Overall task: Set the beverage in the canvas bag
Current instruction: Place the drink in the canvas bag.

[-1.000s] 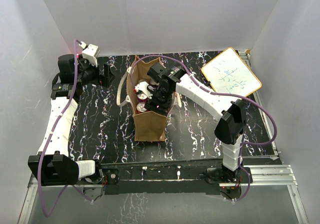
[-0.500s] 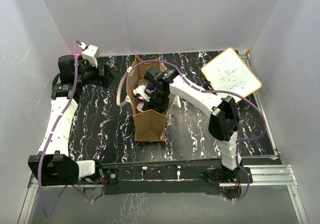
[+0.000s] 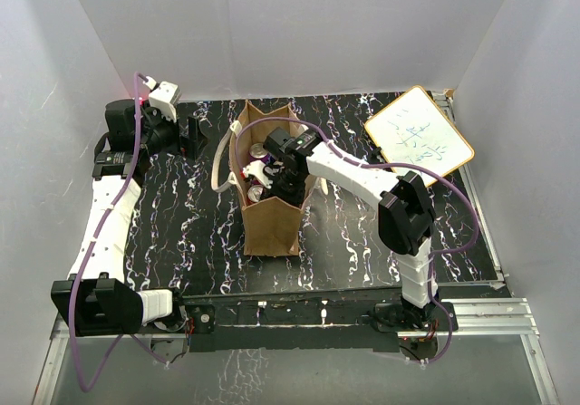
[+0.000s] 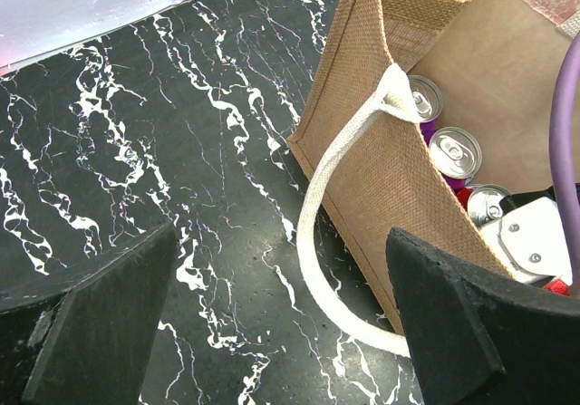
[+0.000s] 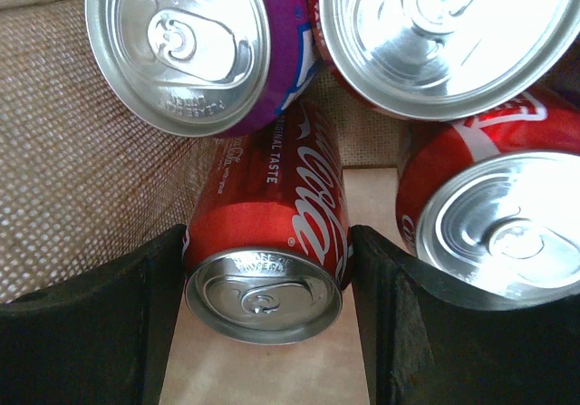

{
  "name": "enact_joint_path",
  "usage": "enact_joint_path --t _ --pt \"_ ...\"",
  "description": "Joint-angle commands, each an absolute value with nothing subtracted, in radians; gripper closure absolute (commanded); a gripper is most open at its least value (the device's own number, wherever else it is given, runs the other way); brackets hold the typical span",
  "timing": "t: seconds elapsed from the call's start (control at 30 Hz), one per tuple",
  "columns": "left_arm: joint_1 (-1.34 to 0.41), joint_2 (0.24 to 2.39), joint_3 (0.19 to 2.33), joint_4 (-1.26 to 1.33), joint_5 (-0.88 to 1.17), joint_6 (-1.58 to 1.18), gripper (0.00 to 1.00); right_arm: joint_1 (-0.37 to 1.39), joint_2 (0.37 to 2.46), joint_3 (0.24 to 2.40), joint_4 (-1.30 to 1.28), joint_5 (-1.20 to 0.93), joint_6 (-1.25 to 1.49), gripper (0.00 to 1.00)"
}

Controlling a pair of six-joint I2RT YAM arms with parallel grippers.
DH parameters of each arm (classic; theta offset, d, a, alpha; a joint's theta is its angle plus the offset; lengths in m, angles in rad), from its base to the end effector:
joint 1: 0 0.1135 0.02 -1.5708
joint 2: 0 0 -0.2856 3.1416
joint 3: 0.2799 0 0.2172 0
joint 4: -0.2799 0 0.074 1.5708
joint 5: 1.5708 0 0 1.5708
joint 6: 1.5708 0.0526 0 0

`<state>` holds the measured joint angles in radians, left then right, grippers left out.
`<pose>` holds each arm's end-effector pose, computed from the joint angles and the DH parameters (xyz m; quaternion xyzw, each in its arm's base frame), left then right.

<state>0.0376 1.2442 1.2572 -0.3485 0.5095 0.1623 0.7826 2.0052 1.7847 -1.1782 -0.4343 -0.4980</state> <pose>0.2503 -0.0163 0.4072 0.1948 0.7783 -0.1485 0.5781 0.2523 0.2821 0.2655 -0.5961 0.7691 0.2244 0.0526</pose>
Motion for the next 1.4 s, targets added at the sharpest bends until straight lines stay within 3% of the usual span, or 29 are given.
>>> enact_joint_path --t 0.0,0.8,1.37 --pt "0.049 1.194 1.257 -0.359 0.534 0.159 0.03 0.797 1.934 1.738 -1.135 -0.575 -0.467 0.63" --pt "0.073 1.179 1.240 -0.351 0.546 0.151 0.03 0.798 1.862 1.794 -1.103 -0.544 -0.418 0.16" --pt "0.074 1.196 1.245 -0.337 0.535 0.126 0.03 0.777 1.781 1.881 -1.027 -0.439 -0.369 0.11"
